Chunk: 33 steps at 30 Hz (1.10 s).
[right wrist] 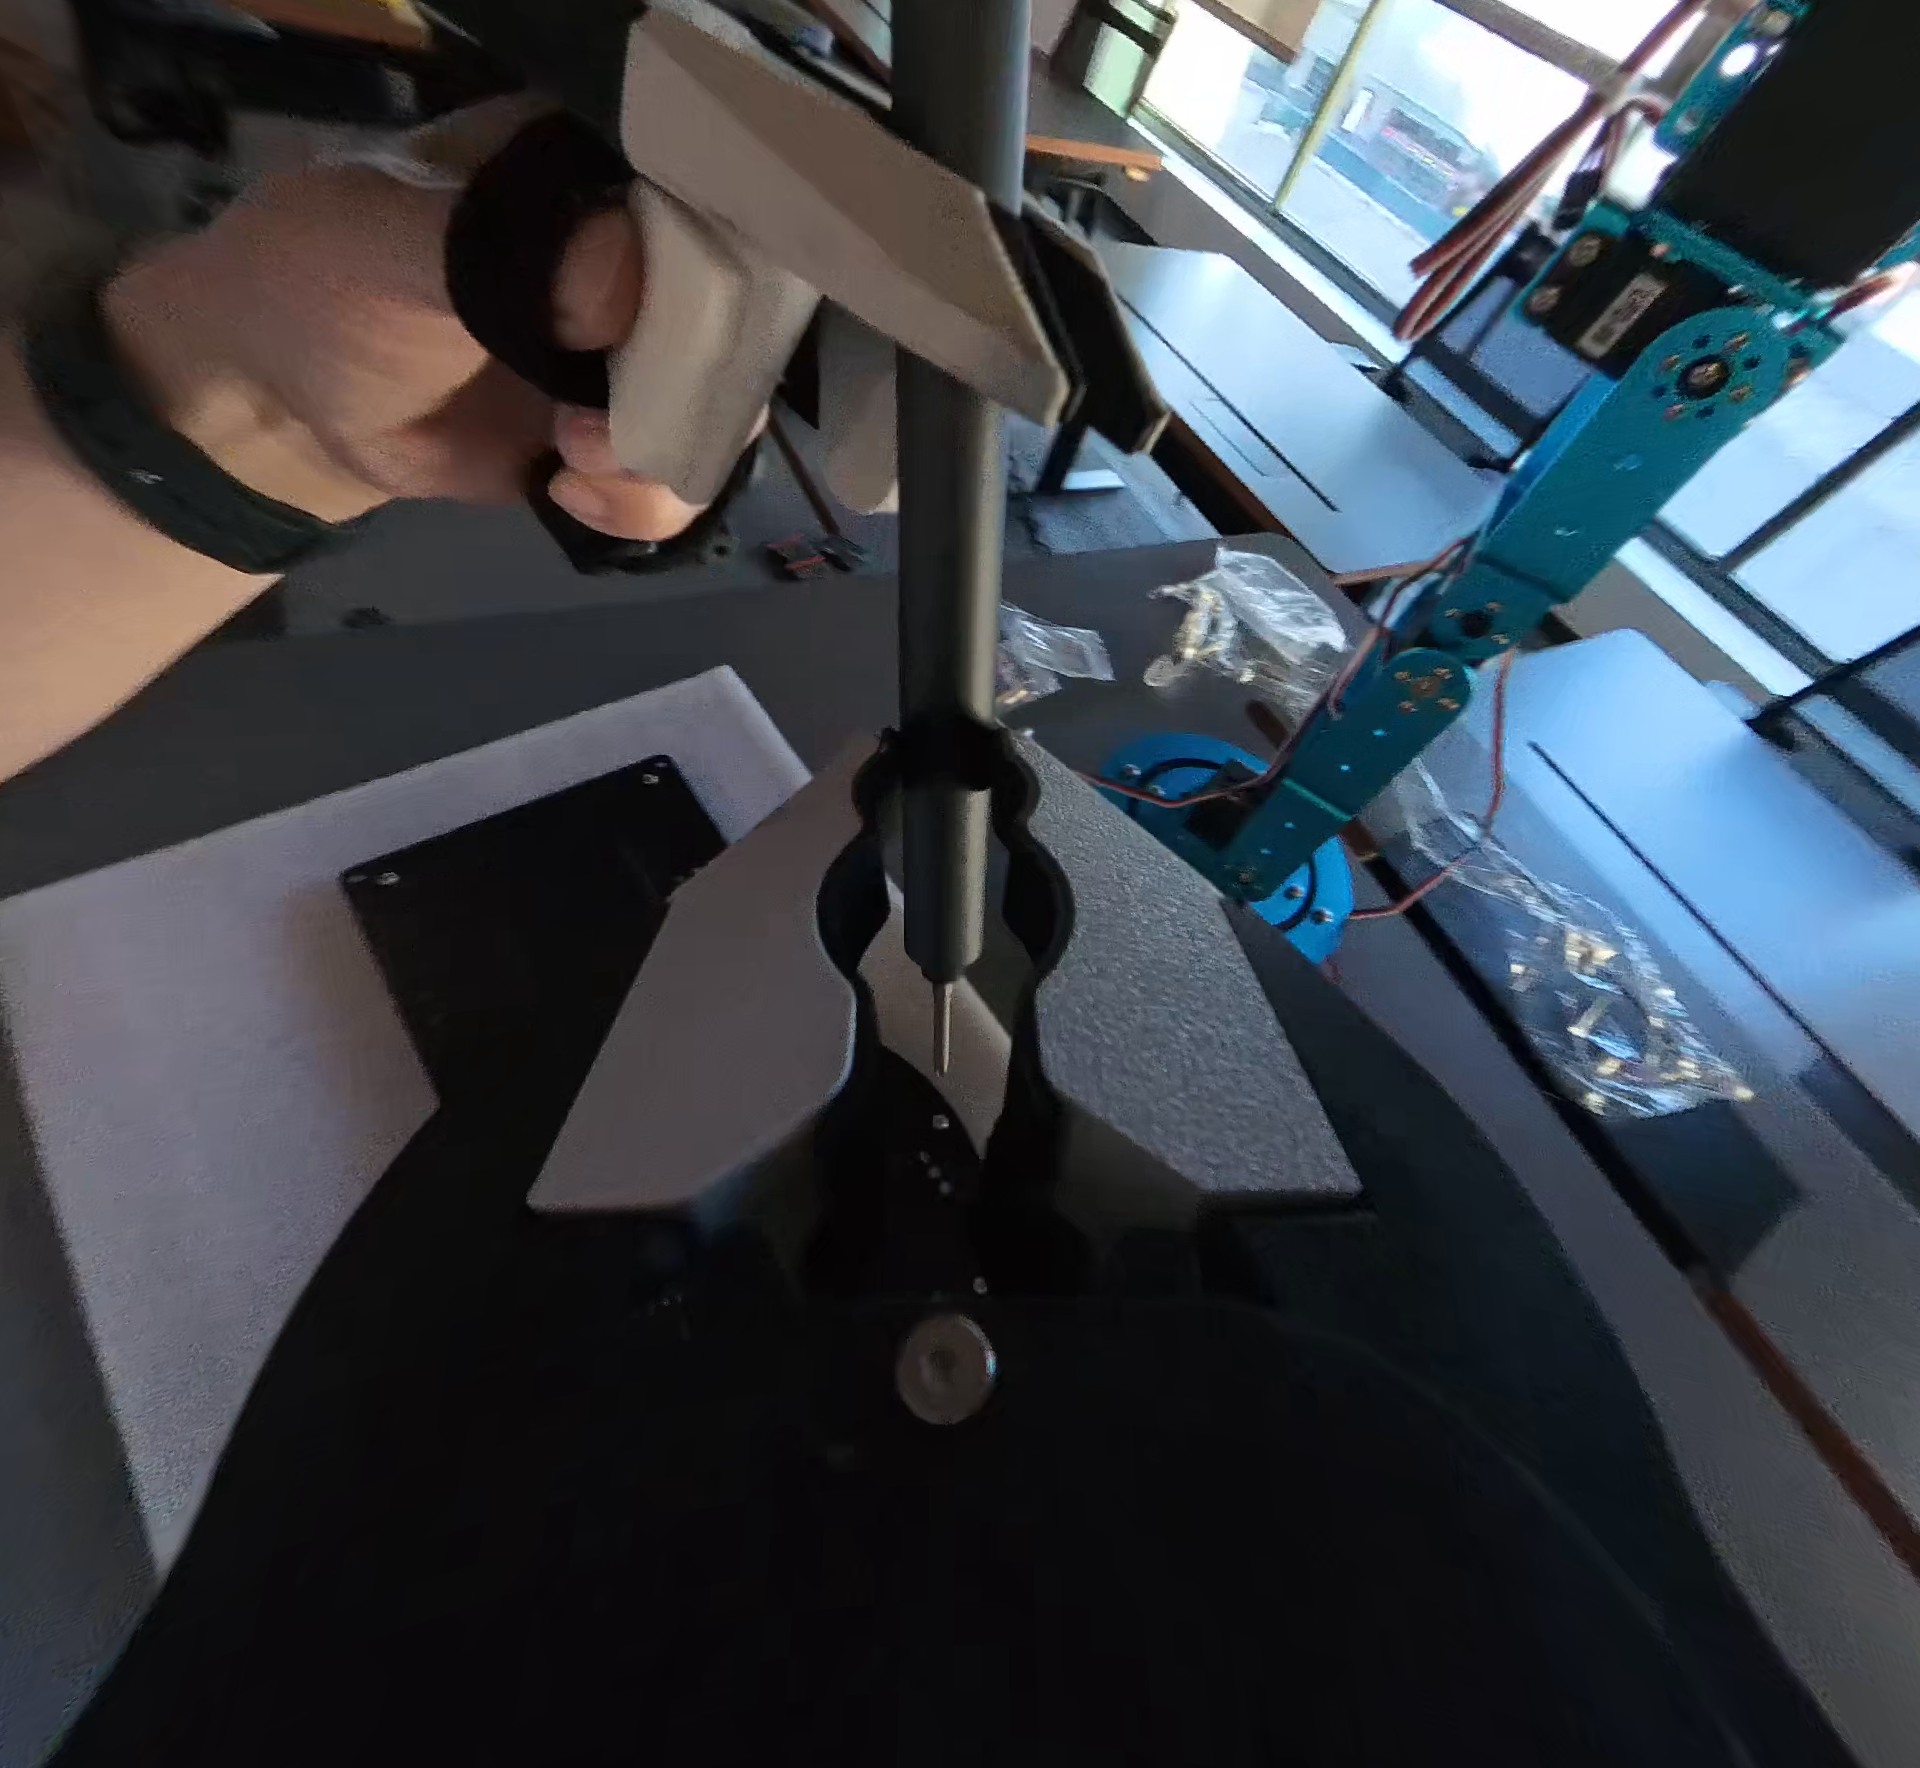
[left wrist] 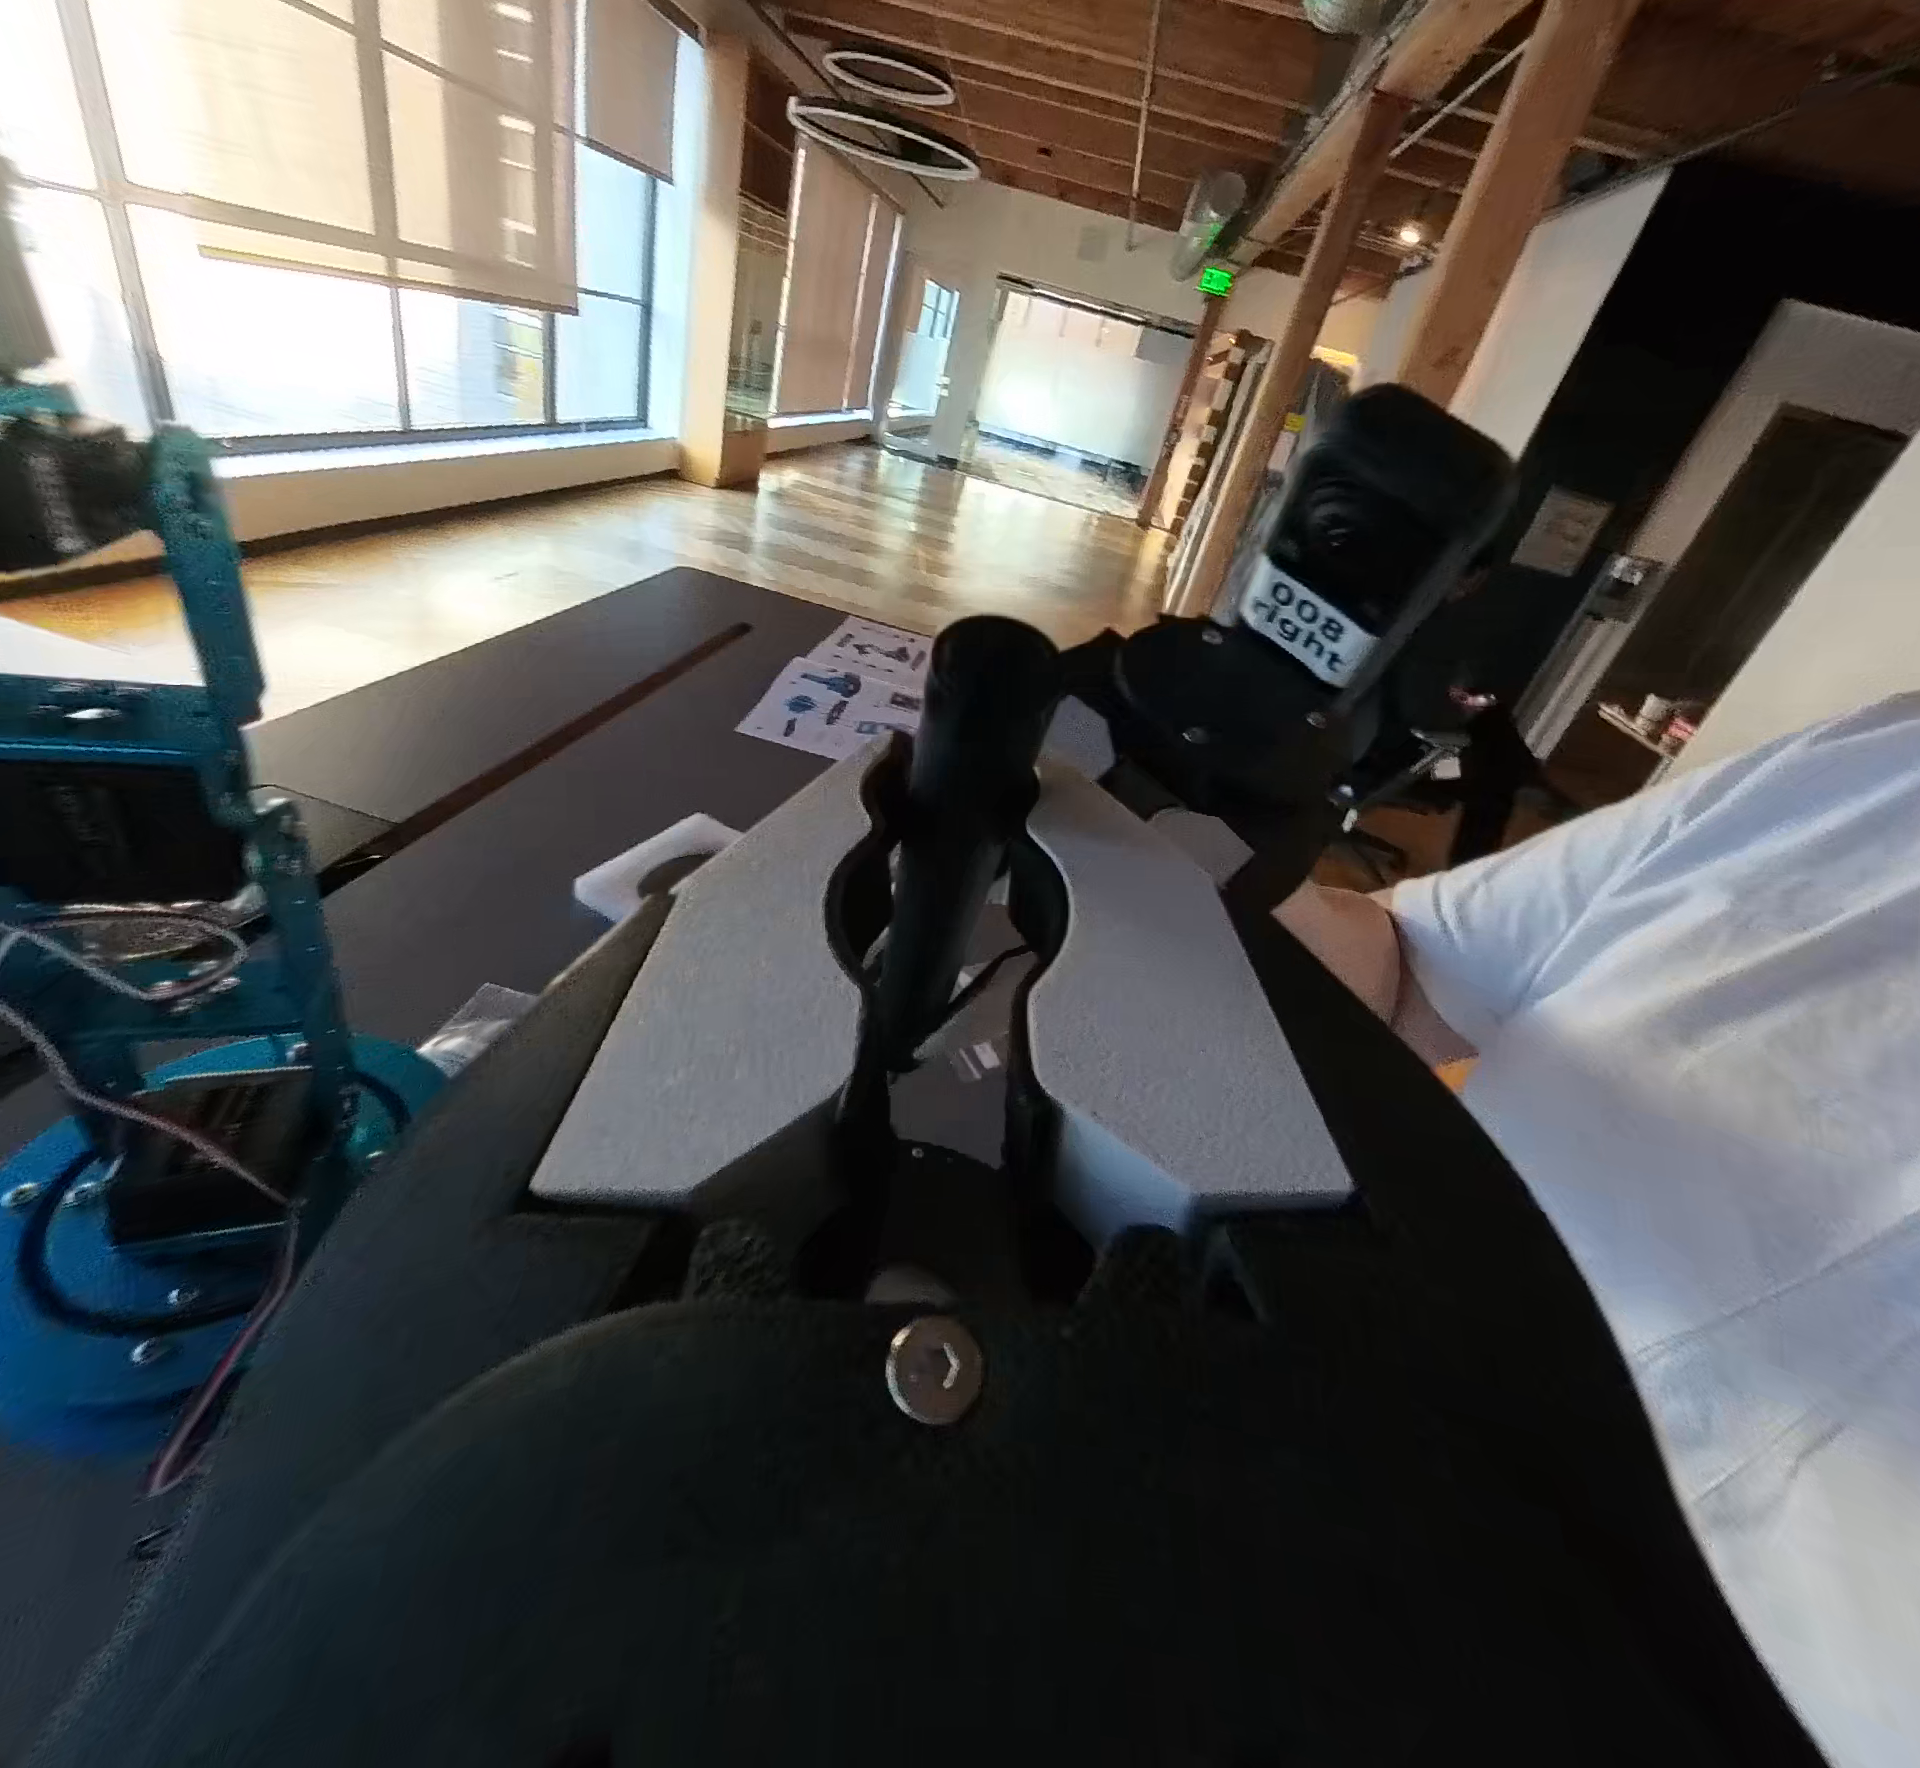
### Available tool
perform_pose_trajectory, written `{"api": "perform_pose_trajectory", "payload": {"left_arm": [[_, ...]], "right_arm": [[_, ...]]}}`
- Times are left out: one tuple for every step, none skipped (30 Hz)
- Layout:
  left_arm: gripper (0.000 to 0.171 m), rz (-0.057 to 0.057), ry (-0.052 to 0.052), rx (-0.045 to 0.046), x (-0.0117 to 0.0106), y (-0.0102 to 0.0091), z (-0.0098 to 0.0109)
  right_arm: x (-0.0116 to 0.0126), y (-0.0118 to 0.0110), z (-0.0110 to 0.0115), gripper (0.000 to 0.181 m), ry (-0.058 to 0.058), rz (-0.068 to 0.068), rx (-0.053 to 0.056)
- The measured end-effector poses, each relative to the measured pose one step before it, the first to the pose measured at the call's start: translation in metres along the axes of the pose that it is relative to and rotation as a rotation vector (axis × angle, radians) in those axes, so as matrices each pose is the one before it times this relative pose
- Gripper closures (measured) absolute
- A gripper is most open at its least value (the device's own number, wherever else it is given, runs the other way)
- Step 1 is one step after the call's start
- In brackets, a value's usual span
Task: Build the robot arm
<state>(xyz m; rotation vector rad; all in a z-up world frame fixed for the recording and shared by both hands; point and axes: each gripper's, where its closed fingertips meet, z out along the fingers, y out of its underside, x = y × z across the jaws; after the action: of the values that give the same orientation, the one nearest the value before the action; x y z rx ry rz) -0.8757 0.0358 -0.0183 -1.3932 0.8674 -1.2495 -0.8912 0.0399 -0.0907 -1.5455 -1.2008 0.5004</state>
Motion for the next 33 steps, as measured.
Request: {"api": "perform_pose_trajectory", "payload": {"left_arm": [[0.157,-0.0031,-0.011,0.00821,-0.00357,-0.00253,-0.00272],[0.157,-0.0065,-0.0058,0.00839,-0.00279,-0.00258,-0.00201],[0.158,-0.0029,-0.009,0.00619,-0.00275,-0.00207,-0.00151],[0.158,0.0019,-0.0118,0.00134,-0.0026,-0.00123,-0.00113],[0.158,0.003,-0.0101,0.00013,-0.00188,-0.00099,-0.00094],[0.158,0.0027,-0.0088,0.00118,-0.00137,-0.00106,-0.00085],[0.158,0.0025,-0.0078,0.00165,-0.0011,-0.001,-0.00097],[0.158,0.002,-0.0055,0.00156,-0.00072,-0.00087,-0.00079],[0.158,0.0022,-0.005,-0.00102,-0.00056,-0.00034,-0.0005],[0.159,0.0018,-0.0074,-0.00496,-0.00088,0.00034,-0.00038],[0.159,0.0006,-0.0075,-0.00665,-0.00089,0.00071,0.00002],[0.159,0.0003,-0.0089,-0.00304,-0.00089,0.00021,-0.0002],[0.159,0.0002,-0.0097,-0.00175,-0.0011,0.00009,-0.0004],[0.159,-0.001,-0.006,0.00003,-0.00061,-0.0004,-0.00042],[0.159,-0.001,-0.0046,0.00287,-0.00021,-0.00087,-0.0006],[0.159,-0.0006,-0.0054,0.00079,-0.00019,-0.00053,-0.00059],[0.159,0.0003,-0.0053,-0.00174,-0.00013,-0.00024,-0.00048],[0.159,0.0012,-0.0045,-0.0026,-0.00007,0.00001,-0.00014],[0.159,0.0004,-0.003,-0.00483,0.00002,0.00029,0.00008],[0.159,-0.0006,-0.0021,-0.00743,-0.00011,0.00049,0.00035],[0.159,0.0004,-0.0011,-0.00793,0.00004,0.00048,0.0005],[0.159,0.003,-0.0006,-0.00687,0.00021,0.00039,0.00078],[0.159,0.0045,-0.0009,-0.00559,0.00034,0.00017,0.00099],[0.159,0.0034,-0.0008,-0.00291,0.00029,-0.00004,0.00121],[0.16,0.0016,0.0001,0.00012,0.00035,-0.00052,0.00117],[0.159,0.0005,0.0007,0.001,0.0004,-0.00056,0.00127],[0.159,-0.0006,0.0012,0.00042,0.00032,-0.00064,0.00111],[0.159,-0.0014,0.0017,0.00021,0.0005,-0.0006,0.00097],[0.159,-0.0009,0.0013,-0.00021,0.00076,-0.00066,0.00093],[0.159,0.0003,0.0,-0.00132,0.00075,-0.00065,0.00088],[0.159,0.0015,-0.0011,-0.00194,0.00083,-0.0008,0.00064],[0.159,0.0015,-0.0022,-0.00264,0.00089,-0.00086,0.00052],[0.159,0.0012,-0.0027,-0.00373,0.00068,-0.00075,0.00029]], "right_arm": [[0.00276,-0.00207,0.00177,0.167,0.028,-0.0138,-0.0135],[0.0026,-0.00222,0.00198,0.167,0.0236,-0.0115,-0.0058],[0.00159,-0.00111,0.00212,0.167,0.0165,-0.0037,-0.0077],[0.00088,-0.00045,0.00197,0.166,0.0151,-0.0026,-0.0096],[0.00133,-0.00083,0.00214,0.167,0.0218,-0.0091,-0.0042],[0.00094,-0.00098,0.00143,0.167,0.0207,-0.0078,-0.0032],[-0.00036,-0.00212,0.00127,0.167,0.0159,-0.0031,0.0001],[0.00039,-0.00103,0.00102,0.167,0.013,-0.0004,0.0022],[0.00024,-0.00021,0.00058,0.167,0.0087,0.0008,0.0006],[-0.00061,0.00041,0.00072,0.167,0.0051,0.0027,-0.0001],[-0.00087,0.00036,0.00069,0.167,0.0039,-0.0003,0.0013],[-0.00152,0.00008,0.00157,0.167,0.0022,-0.0162,-0.0069],[-0.00013,-0.00009,0.00074,0.167,0.0063,-0.0193,-0.0061],[-0.00045,-0.00099,0.00091,0.167,-0.0025,-0.0016,0.0037],[-0.00073,-0.00144,0.00009,0.167,-0.0113,0.0072,0.0086],[0.00013,-0.00087,0.00028,0.167,-0.0059,0.0021,0.0049],[0.00032,-0.00019,-0.00003,0.167,-0.0039,-0.0016,0.0017],[0.00011,0.00009,-0.00004,0.167,-0.0029,-0.0013,0.001],[-0.00011,0.00037,-0.00006,0.167,-0.0024,-0.0019,-0.0006],[-0.00015,0.00044,0.00052,0.167,-0.0021,-0.0017,-0.0004],[-0.00062,0.00022,0.00029,0.167,-0.0005,-0.0008,0.0008],[0.00003,0.00048,0.00019,0.167,0.0004,-0.0004,0.0011],[0.00002,0.0013,-0.00165,0.167,0.0007,0.0009,-0.0019],[0.00094,0.00044,-0.00053,0.167,0.0012,0.0007,-0.0008],[0.00092,0.00013,-0.00094,0.167,0.0018,0.001,0.0008],[0.00091,0.00026,-0.00104,0.167,0.0023,0.0011,0.0008],[0.00037,-0.00003,-0.00103,0.167,0.001,0.0013,0.0009],[0.00029,-0.00014,-0.00128,0.167,0.0004,0.0011,0.0016],[0.00081,-0.00045,-0.00099,0.166,0.0015,0.0005,0.0016],[0.0006,-0.00053,-0.00095,0.167,-0.0001,0.0004,0.0022],[0.00075,-0.00054,-0.00078,0.167,-0.0016,0.0028,0.0027],[-0.00026,-0.00079,-0.00089,0.167,-0.0036,0.0044,0.0039],[-0.00027,-0.0009,-0.00118,0.167,-0.0046,0.0049,0.0053]]}}
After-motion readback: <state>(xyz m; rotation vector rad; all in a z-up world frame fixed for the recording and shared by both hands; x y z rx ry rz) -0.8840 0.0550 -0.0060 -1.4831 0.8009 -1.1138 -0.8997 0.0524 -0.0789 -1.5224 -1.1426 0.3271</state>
